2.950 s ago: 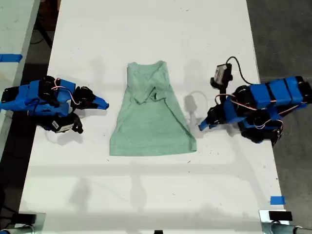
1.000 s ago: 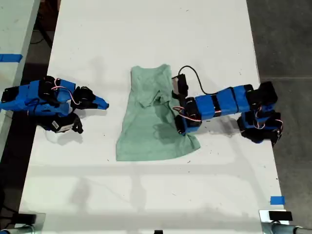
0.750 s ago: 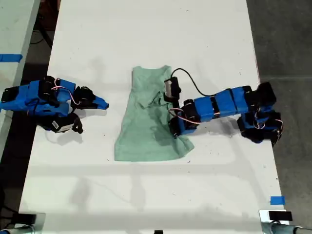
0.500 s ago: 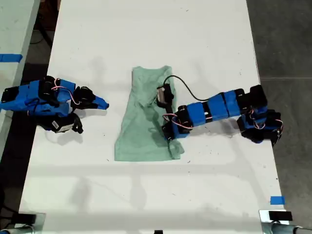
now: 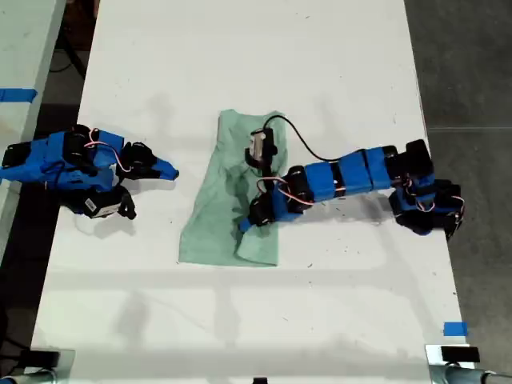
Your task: Fold t shirt
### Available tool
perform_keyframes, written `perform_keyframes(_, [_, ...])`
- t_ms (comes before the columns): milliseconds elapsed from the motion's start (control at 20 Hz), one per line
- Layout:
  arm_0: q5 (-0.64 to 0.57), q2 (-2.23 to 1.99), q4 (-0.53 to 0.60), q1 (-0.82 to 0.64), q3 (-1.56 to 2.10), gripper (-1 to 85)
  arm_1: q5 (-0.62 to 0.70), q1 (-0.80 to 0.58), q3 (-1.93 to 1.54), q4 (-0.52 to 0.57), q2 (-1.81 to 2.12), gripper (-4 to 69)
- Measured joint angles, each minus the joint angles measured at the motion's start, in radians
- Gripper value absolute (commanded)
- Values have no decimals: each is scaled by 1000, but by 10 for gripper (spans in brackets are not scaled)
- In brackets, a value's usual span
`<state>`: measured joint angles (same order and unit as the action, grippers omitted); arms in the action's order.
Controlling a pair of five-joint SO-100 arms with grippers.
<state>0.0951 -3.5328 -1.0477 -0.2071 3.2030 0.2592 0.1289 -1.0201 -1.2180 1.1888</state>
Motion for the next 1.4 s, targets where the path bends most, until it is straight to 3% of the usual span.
perform_keyframes(100, [0,0,0,3,0,-2,5,14,0,0,8,306])
perform_keyframes(300, [0,0,0,3,0,-2,12,20,0,-35,31,264])
perform_keyframes(400, [0,0,0,3,0,-2,-32,20,0,-150,106,253])
perform_keyframes(550, [0,0,0,3,0,-2,-140,20,-87,-437,307,239])
perform_keyframes(650, [0,0,0,3,0,-2,-186,14,-302,-480,531,191])
perform_keyframes(750, [0,0,0,3,0,-2,-225,11,-566,-485,802,129])
perform_keyframes(950, [0,0,0,3,0,-2,-235,11,-1121,-414,1396,96])
perform_keyframes(1100, [0,0,0,3,0,-2,-233,14,-1606,-350,1944,90])
perform_keyframes(1150, [0,0,0,3,0,-2,-209,25,-1733,-334,2141,122])
perform_keyframes(1400, [0,0,0,3,0,-2,-92,11,-1907,-275,2309,110])
